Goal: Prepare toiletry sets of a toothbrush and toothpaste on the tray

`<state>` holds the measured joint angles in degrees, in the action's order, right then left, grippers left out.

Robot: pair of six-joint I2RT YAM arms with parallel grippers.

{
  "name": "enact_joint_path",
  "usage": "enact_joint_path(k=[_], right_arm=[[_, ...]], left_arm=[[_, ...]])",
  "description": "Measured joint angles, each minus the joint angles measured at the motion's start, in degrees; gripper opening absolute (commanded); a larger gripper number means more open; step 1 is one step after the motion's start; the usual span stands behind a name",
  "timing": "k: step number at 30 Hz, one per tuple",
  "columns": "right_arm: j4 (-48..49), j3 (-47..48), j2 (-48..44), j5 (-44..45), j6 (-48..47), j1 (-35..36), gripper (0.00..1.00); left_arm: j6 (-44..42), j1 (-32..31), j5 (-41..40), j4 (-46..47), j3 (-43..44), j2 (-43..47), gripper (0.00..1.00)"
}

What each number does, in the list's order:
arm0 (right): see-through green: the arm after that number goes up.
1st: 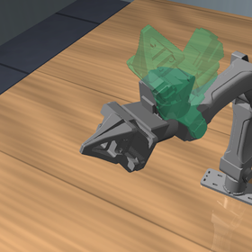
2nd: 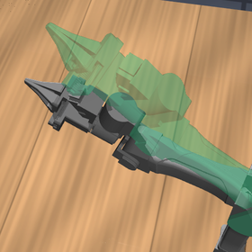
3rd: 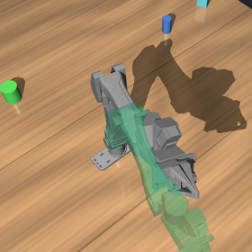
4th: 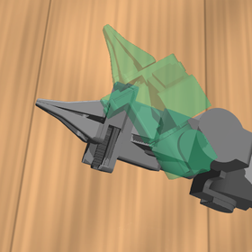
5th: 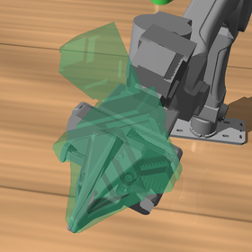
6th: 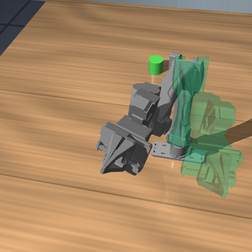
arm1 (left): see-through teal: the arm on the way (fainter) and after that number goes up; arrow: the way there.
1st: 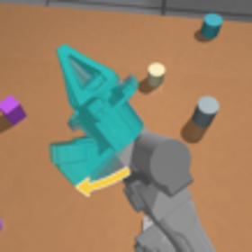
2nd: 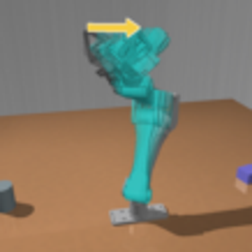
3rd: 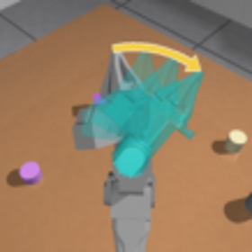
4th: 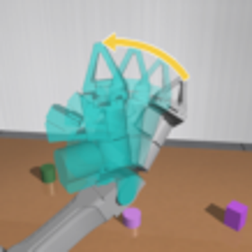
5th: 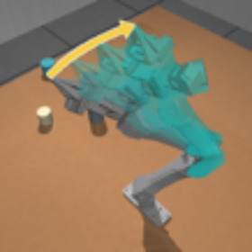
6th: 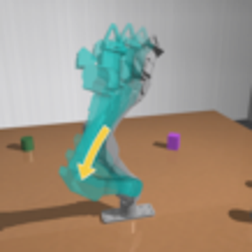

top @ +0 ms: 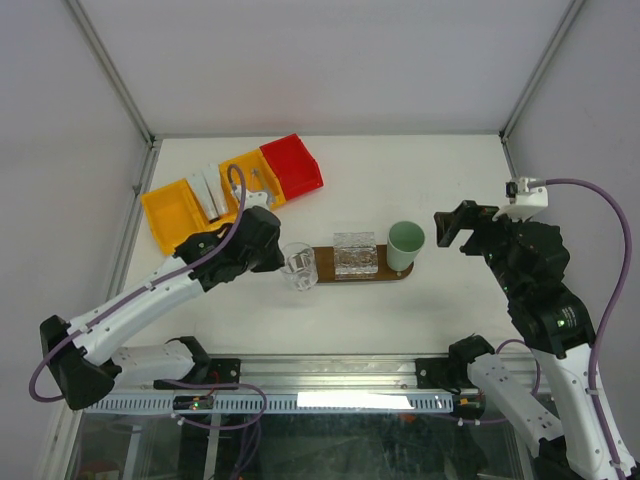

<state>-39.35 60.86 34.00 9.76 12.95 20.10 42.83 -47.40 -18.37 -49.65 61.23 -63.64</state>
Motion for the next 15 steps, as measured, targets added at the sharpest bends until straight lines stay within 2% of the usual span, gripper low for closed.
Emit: enact_joint_path(k=[7, 15], right_arm=[[0.0, 0.0, 0.0, 0.0, 0.0, 0.0, 0.99], [0.0, 0.0, 0.0, 0.0, 0.0, 0.0, 0.99]], left_arm=[[1.2, -2.9, -1.4, 1.6, 0.0, -3.5, 0.00], [1.2, -2.0, -5.6, 2.1, 1.9, -9.0, 0.00]])
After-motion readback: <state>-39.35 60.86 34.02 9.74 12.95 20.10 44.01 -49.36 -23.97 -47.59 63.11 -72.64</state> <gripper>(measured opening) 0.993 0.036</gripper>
